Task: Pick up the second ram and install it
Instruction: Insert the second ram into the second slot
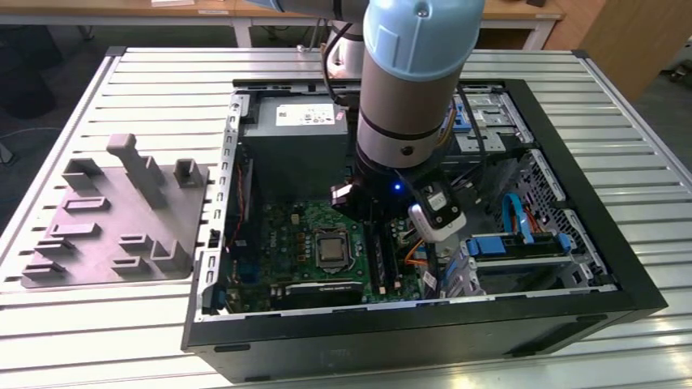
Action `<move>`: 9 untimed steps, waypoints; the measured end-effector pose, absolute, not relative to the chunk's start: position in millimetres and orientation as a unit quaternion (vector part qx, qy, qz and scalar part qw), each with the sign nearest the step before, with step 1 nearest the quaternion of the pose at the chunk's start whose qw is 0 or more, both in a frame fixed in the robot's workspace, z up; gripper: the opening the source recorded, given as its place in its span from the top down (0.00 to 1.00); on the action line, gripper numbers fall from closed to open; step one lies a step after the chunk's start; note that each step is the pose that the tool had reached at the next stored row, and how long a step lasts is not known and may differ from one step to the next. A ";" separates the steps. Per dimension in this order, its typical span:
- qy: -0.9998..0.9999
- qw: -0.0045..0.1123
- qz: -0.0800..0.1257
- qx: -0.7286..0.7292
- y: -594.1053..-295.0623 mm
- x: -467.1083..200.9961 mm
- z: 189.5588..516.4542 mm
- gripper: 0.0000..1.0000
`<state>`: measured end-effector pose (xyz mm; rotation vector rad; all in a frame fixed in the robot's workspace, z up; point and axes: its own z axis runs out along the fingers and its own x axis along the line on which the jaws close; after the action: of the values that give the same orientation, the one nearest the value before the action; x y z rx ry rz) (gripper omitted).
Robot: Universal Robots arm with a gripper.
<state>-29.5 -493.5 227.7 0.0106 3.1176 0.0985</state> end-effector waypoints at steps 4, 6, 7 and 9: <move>0.999 0.011 0.032 0.003 -493.5 -29.6 227.4 0.88; 0.999 0.011 0.032 0.003 -493.8 -29.9 227.4 0.88; 0.999 0.011 0.032 0.003 -493.9 -30.0 227.4 0.88; 0.999 0.011 0.032 0.003 -493.9 -30.0 227.4 0.88</move>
<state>-30.0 -493.9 227.4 0.0106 3.1175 0.0988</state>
